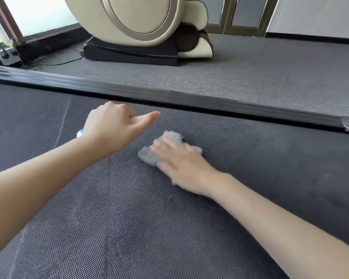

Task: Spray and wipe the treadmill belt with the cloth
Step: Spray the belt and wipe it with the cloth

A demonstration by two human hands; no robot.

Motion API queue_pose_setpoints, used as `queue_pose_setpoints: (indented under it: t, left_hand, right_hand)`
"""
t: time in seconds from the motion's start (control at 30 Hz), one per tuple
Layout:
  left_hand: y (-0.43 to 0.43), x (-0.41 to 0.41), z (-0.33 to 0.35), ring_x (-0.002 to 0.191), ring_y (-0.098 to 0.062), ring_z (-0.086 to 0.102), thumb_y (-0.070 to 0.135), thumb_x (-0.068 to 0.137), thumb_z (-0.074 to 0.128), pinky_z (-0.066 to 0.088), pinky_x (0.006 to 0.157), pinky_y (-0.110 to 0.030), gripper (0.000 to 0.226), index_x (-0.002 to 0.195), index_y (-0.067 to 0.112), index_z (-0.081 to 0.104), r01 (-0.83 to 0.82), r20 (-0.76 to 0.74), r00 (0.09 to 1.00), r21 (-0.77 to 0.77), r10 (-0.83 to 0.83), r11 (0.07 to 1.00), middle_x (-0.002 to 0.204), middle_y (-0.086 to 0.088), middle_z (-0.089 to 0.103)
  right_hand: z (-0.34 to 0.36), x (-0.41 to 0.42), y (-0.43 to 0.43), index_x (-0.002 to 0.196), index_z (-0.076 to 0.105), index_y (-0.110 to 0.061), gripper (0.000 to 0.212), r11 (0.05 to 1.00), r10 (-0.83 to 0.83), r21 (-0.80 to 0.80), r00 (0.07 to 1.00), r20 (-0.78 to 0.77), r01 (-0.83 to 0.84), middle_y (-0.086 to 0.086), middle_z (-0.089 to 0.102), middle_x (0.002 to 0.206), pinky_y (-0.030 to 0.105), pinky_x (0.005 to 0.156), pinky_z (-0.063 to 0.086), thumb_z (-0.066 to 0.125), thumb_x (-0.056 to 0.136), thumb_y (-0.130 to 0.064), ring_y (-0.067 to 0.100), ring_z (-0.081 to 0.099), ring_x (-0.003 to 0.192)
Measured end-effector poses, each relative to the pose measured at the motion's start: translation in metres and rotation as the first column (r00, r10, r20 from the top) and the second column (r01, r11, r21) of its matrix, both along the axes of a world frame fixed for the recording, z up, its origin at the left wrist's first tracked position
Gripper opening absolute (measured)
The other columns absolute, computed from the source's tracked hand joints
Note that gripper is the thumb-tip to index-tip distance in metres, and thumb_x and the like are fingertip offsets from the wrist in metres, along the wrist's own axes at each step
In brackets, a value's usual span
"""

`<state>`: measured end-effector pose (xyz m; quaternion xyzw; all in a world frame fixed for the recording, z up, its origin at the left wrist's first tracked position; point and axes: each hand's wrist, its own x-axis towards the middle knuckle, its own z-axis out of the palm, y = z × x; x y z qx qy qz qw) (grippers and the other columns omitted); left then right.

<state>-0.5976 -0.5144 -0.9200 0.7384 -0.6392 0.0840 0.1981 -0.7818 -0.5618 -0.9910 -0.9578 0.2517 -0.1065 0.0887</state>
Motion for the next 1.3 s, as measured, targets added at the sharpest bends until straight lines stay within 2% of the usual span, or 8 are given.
queue_pose_setpoints:
  t: [0.23, 0.33, 0.43, 0.63, 0.73, 0.9, 1.13, 1.3]
  left_hand:
    - [-0.003, 0.002, -0.010, 0.062, -0.034, 0.053, 0.088, 0.066, 0.014, 0.037, 0.060, -0.035, 0.085, 0.050, 0.009, 0.039, -0.004, 0.004, 1.000, 0.026, 0.004, 1.000, 0.054, -0.010, 0.052]
    - [-0.003, 0.000, -0.015, 0.062, -0.033, 0.053, 0.088, 0.067, 0.014, 0.036, 0.060, -0.034, 0.085, 0.052, 0.008, 0.040, 0.000, -0.002, 1.000, 0.047, 0.000, 0.999, 0.053, -0.008, 0.051]
    - [-0.002, -0.003, -0.017, 0.059, -0.033, 0.050, 0.088, 0.067, 0.014, 0.036, 0.059, -0.034, 0.083, 0.050, 0.010, 0.036, 0.014, -0.001, 1.000, 0.048, -0.014, 0.999, 0.051, -0.008, 0.047]
    - [0.002, 0.002, -0.014, 0.058, -0.033, 0.049, 0.087, 0.068, 0.014, 0.033, 0.058, -0.034, 0.082, 0.049, 0.010, 0.036, 0.016, 0.000, 1.000, 0.031, -0.016, 0.999, 0.049, -0.008, 0.046]
    - [0.010, 0.007, -0.013, 0.056, -0.029, 0.049, 0.086, 0.067, 0.016, 0.032, 0.055, -0.034, 0.082, 0.049, 0.009, 0.037, 0.012, -0.012, 1.000, 0.036, -0.012, 0.999, 0.048, -0.008, 0.046]
    - [0.030, 0.018, -0.010, 0.052, -0.027, 0.046, 0.086, 0.069, 0.018, 0.030, 0.054, -0.033, 0.080, 0.048, 0.010, 0.035, 0.005, -0.018, 1.000, 0.032, -0.004, 0.999, 0.046, -0.006, 0.043]
    - [0.061, 0.012, -0.009, 0.058, -0.031, 0.052, 0.088, 0.068, 0.017, 0.037, 0.058, -0.034, 0.082, 0.048, 0.011, 0.039, -0.008, -0.058, 0.998, 0.065, 0.011, 0.998, 0.049, -0.005, 0.048]
    - [0.079, -0.014, -0.014, 0.051, -0.025, 0.047, 0.087, 0.070, 0.020, 0.038, 0.057, -0.034, 0.079, 0.048, 0.012, 0.033, 0.017, -0.110, 0.994, 0.061, -0.010, 0.998, 0.046, -0.003, 0.043]
  right_hand:
    - [-0.007, -0.070, 0.038, 0.144, 0.041, -0.018, 0.048, 0.980, 0.199, -0.028, 0.980, 0.014, -0.199, -0.005, 0.036, 0.152, 0.034, 0.117, 0.018, 0.037, 0.097, -0.028, 0.010, 0.020, 0.145]
    - [-0.009, -0.109, -0.026, 0.144, 0.038, -0.021, 0.061, 0.987, -0.159, -0.025, 0.981, -0.111, 0.157, 0.000, 0.037, 0.149, 0.036, 0.113, 0.029, 0.019, 0.089, -0.038, 0.019, 0.029, 0.140]
    - [-0.015, -0.155, -0.102, 0.148, 0.031, -0.016, 0.059, 0.794, -0.604, -0.008, 0.788, -0.119, 0.608, 0.008, 0.031, 0.153, 0.043, 0.115, 0.024, 0.022, 0.096, -0.044, 0.025, 0.028, 0.141]
    - [-0.007, -0.082, -0.142, 0.132, 0.035, -0.025, 0.050, 0.619, -0.771, -0.025, 0.602, -0.208, 0.785, 0.007, 0.041, 0.128, 0.060, 0.096, 0.035, 0.059, 0.088, -0.030, 0.034, 0.030, 0.129]
    - [0.005, 0.000, -0.112, 0.134, 0.030, -0.033, 0.051, 0.788, -0.614, -0.049, 0.776, -0.143, 0.614, 0.003, 0.040, 0.132, 0.057, 0.087, 0.035, 0.057, 0.090, -0.029, 0.035, 0.027, 0.130]
    - [-0.003, 0.047, -0.038, 0.150, 0.022, -0.025, 0.049, 0.981, -0.184, 0.050, 0.981, -0.064, 0.187, -0.005, 0.013, 0.160, 0.041, 0.118, 0.011, 0.027, 0.103, -0.033, 0.014, 0.002, 0.148]
    - [-0.011, -0.049, 0.109, 0.141, 0.044, -0.019, 0.046, 0.951, 0.301, 0.071, 0.953, 0.030, -0.303, -0.002, 0.041, 0.149, 0.046, 0.110, 0.029, 0.031, 0.101, -0.037, 0.015, 0.029, 0.142]
    - [-0.014, -0.121, 0.155, 0.141, 0.039, -0.028, 0.044, 0.922, 0.367, -0.096, 0.926, -0.090, -0.374, -0.012, 0.041, 0.147, 0.033, 0.113, 0.027, 0.021, 0.103, -0.041, 0.008, 0.030, 0.141]
